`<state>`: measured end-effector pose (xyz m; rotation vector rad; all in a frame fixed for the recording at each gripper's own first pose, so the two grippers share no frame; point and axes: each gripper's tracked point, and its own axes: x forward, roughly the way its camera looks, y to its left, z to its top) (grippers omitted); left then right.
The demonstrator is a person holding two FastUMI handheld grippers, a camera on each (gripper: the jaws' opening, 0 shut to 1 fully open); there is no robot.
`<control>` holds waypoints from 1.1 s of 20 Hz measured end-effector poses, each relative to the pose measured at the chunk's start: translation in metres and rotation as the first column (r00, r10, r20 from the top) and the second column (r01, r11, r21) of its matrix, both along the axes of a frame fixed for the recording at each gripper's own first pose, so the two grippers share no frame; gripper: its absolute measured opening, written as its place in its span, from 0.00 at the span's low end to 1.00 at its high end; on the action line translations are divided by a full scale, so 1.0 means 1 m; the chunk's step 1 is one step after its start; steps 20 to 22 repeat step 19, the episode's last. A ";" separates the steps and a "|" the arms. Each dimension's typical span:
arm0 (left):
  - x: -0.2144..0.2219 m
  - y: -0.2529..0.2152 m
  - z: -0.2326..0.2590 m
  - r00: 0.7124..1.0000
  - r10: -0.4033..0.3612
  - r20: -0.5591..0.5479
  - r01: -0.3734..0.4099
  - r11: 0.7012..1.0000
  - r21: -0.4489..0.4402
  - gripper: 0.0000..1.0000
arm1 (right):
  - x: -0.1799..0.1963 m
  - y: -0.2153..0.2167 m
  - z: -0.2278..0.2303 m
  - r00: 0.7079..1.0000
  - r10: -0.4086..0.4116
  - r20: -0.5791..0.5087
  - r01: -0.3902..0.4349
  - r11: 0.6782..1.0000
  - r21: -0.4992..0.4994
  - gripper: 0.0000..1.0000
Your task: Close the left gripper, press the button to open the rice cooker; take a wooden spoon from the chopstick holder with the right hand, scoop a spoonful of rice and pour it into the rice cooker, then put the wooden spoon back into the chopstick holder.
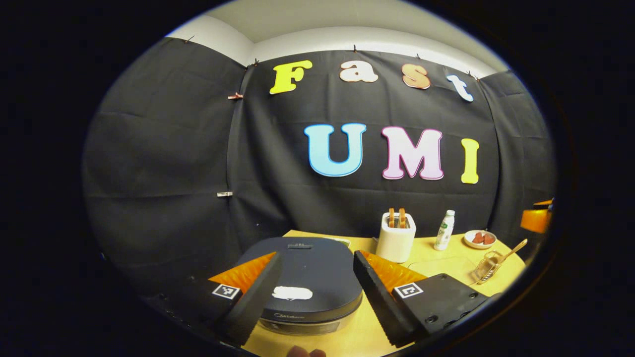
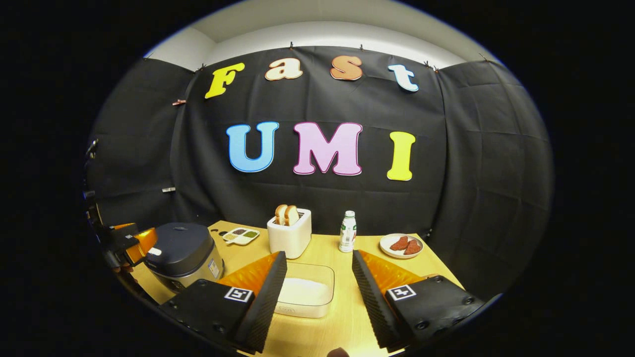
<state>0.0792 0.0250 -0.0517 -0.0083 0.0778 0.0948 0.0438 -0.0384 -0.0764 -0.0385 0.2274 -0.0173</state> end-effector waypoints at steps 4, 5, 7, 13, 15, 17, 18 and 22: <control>-0.012 0.002 0.017 0.999 0.042 0.015 -0.043 0.999 0.026 0.96 | 0.008 0.014 0.002 1.000 0.020 0.013 -0.020 1.000 0.014 0.88; -0.016 0.001 0.019 0.999 0.042 0.019 -0.043 0.998 0.040 0.96 | 0.010 0.017 0.002 1.000 0.023 0.018 -0.024 0.999 0.025 0.88; -0.022 0.001 0.023 0.998 0.044 0.034 -0.046 0.997 0.060 0.97 | 0.012 0.021 0.001 1.000 0.026 0.015 -0.027 0.999 0.027 0.89; -0.034 0.014 0.015 0.997 0.072 0.038 -0.073 0.996 0.042 0.97 | 0.023 0.036 -0.005 0.999 0.049 -0.019 -0.049 0.999 0.004 0.89; -0.036 0.020 0.005 0.997 0.070 0.009 -0.071 0.997 0.017 0.96 | 0.028 0.038 -0.006 0.999 0.039 -0.026 -0.039 0.999 0.012 0.89; -0.033 0.027 0.002 0.997 0.072 0.012 -0.073 0.996 0.048 0.97 | 0.030 0.038 -0.006 0.999 0.023 -0.029 -0.023 1.000 0.014 0.89; -0.032 0.031 0.005 0.997 0.073 0.025 -0.075 0.994 0.074 0.97 | 0.032 0.037 -0.004 1.000 0.014 -0.027 -0.014 1.000 0.014 0.89; -0.031 0.032 0.009 0.997 0.067 0.040 -0.070 0.994 0.083 0.97 | 0.034 0.035 -0.005 1.000 0.004 -0.028 -0.004 1.000 0.009 0.89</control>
